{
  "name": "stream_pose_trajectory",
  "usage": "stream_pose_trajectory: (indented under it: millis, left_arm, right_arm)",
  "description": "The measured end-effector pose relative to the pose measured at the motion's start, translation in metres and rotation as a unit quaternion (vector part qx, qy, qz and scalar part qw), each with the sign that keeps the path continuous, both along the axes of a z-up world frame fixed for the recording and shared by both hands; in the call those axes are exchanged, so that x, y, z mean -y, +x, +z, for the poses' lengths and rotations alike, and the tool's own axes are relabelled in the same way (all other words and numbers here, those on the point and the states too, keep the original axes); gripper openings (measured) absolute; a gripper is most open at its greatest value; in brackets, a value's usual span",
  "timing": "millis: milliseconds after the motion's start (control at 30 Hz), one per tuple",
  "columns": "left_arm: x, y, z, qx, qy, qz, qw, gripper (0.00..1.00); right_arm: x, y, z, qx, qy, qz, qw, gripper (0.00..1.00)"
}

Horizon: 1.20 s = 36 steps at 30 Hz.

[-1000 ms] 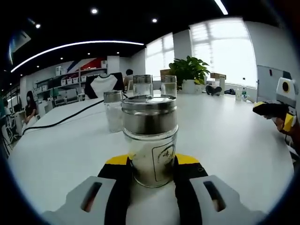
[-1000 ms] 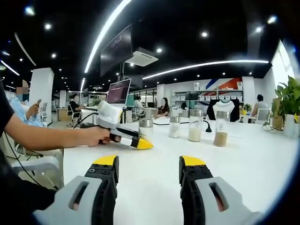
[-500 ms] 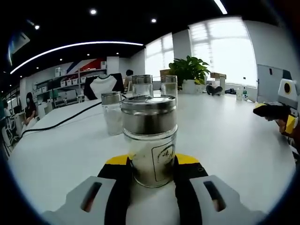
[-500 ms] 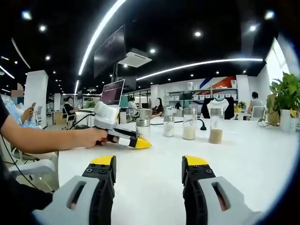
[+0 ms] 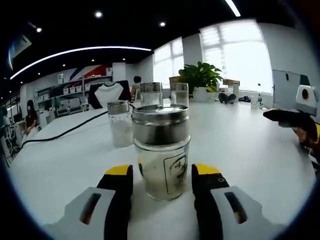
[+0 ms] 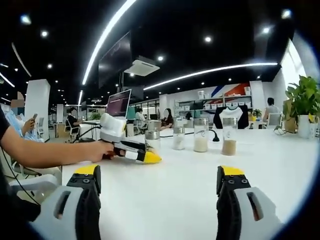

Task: Rotate the seasoning bottle until the label or dispensing opening points toward the visible target arrow and the bottle remains upright within the marked orientation range

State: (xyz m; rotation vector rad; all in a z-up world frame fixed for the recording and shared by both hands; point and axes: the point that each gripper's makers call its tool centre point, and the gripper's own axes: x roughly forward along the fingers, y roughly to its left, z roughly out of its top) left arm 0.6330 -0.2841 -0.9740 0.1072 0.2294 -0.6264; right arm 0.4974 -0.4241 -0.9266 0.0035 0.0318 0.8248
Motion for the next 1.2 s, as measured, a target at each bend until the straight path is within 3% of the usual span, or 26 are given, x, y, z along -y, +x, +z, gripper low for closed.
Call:
stream_pose_trajectory:
  millis: [233,300,433,567,667,800,1000,1067,1200]
  left_arm:
    - [0.005,-0.014,0.001,-0.009,-0.010,-0.020,0.9997,0.72]
    - [0.010,-0.021,-0.001,-0.016,-0.007,-0.026,0.9995,0.81]
    - [0.011,-0.031,0.011,0.010,-0.026,-0.021,0.9994,0.89]
    - [0.009,-0.043,0.015,0.010,-0.040,-0.014,0.9991,1.00]
    - [0.009,-0.058,0.022,0.037,-0.035,-0.007,0.9987,1.00]
    - [0.013,-0.072,0.034,0.042,-0.075,-0.004,0.9963,1.00]
    - [0.017,-0.088,0.039,0.052,-0.083,0.016,0.9950,1.00]
    - [0.018,-0.092,0.042,0.068,-0.073,0.024,0.9947,1.00]
    - [0.018,-0.099,0.038,0.072,-0.063,0.036,0.9947,1.00]
  right_arm:
    - [0.007,0.000,0.003,-0.007,0.017,0.001,0.9998,1.00]
    - [0.008,0.000,0.003,-0.004,0.014,0.002,0.9999,1.00]
    - [0.010,0.001,0.005,-0.001,0.013,0.000,0.9999,1.00]
    - [0.012,0.002,0.006,0.003,0.014,-0.001,0.9999,1.00]
    - [0.017,0.004,0.011,0.015,0.011,-0.010,0.9998,1.00]
    - [0.020,0.008,0.011,0.018,-0.004,-0.022,0.9996,1.00]
    - [0.020,0.011,0.009,0.031,-0.019,-0.026,0.9990,1.00]
    - [0.023,0.013,0.009,0.036,-0.024,-0.035,0.9985,1.00]
    - [0.029,0.017,0.007,0.042,-0.030,-0.048,0.9976,1.00]
